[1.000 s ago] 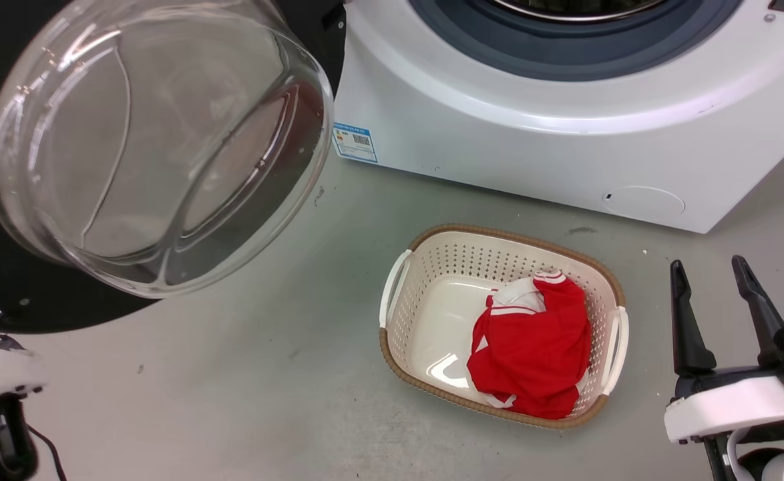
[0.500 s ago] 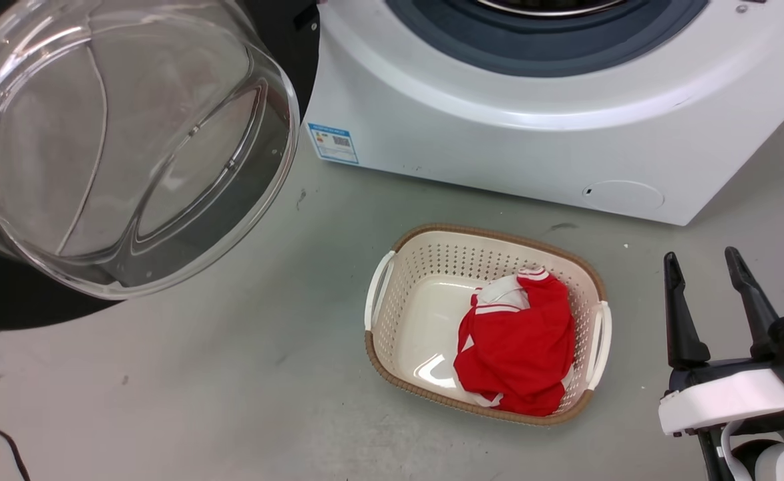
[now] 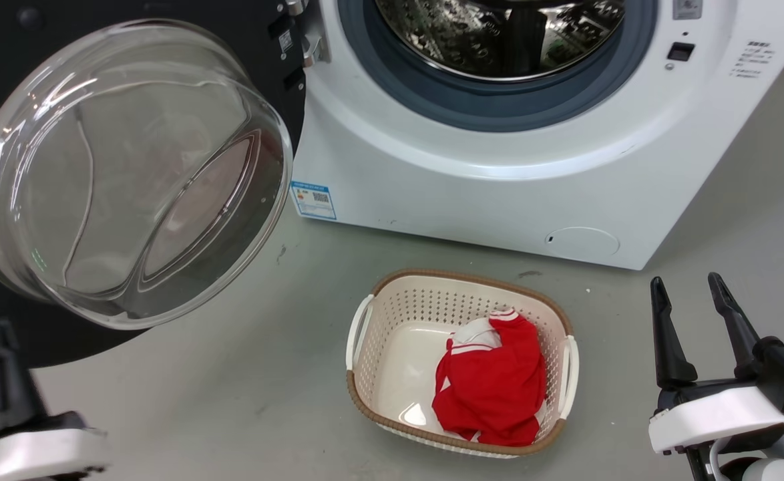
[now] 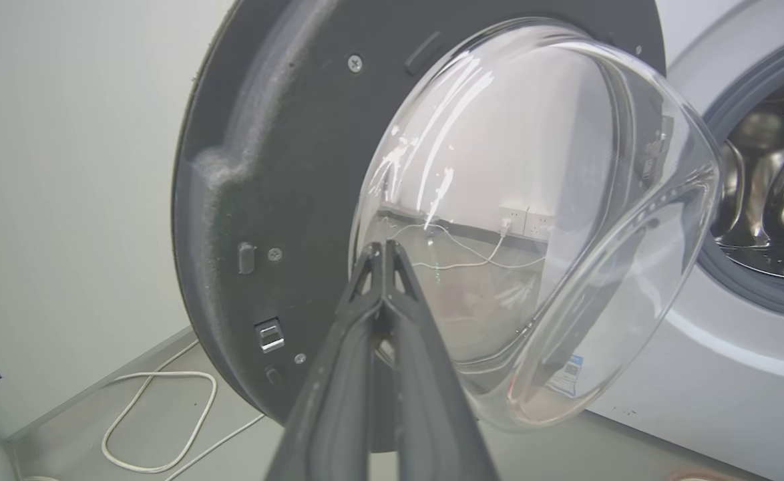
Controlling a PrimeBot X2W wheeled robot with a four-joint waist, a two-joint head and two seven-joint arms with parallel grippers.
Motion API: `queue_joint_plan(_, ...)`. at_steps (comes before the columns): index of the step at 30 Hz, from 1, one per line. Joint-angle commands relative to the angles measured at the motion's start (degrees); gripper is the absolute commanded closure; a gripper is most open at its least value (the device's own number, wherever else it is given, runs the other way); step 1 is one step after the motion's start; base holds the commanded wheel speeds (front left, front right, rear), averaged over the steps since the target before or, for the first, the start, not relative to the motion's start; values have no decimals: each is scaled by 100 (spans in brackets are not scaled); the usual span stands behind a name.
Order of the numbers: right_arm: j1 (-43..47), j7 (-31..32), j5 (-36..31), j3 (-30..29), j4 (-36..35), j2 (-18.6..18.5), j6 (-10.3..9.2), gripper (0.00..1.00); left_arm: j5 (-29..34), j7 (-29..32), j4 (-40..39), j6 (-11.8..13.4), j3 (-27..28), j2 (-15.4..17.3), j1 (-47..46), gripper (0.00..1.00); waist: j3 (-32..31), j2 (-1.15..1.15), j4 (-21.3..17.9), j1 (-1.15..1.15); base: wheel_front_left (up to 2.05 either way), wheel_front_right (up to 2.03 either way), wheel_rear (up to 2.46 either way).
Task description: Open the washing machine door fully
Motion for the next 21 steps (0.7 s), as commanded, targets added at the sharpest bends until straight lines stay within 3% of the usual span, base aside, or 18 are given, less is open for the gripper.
queue_joint_plan(1, 58, -39, 21, 4, 10, 8, -4, 0, 126, -14, -110, -45, -133, -95, 76, 100, -105, 0, -83, 0, 0, 0, 0)
queue_joint_plan(5, 96, -57, 26, 29, 43, 9, -4, 0, 442, -14, -285, -141, -604, -403, 189, 100, -242, 0, -206, 0, 0, 0, 0)
queue_joint_plan(6, 85, -64, 21, 44, 48, 8, -4, 0, 469, -14, -273, -179, -682, -447, 182, 85, -280, 0, -246, 0, 0, 0, 0)
queue_joint_plan(7, 86, -68, 7, 55, 43, 8, -4, 0, 495, -14, -251, -203, -769, -498, 171, 60, -312, 0, -289, 0, 0, 0, 0)
queue_joint_plan(8, 97, -69, -2, 71, 45, 9, -4, 0, 537, -14, -215, -245, -854, -525, 146, 22, -338, 0, -332, 0, 0, 0, 0)
queue_joint_plan(9, 106, -66, 16, 80, 49, 8, -4, 0, 557, -14, -195, -280, -923, -554, 106, 0, -365, 0, -379, 0, 0, 0, 0)
queue_joint_plan(21, 124, -52, -55, 78, -87, 9, -4, 0, 960, -14, 91, -421, -1600, -727, -465, 0, -549, 0, -1049, 0, 0, 0, 0)
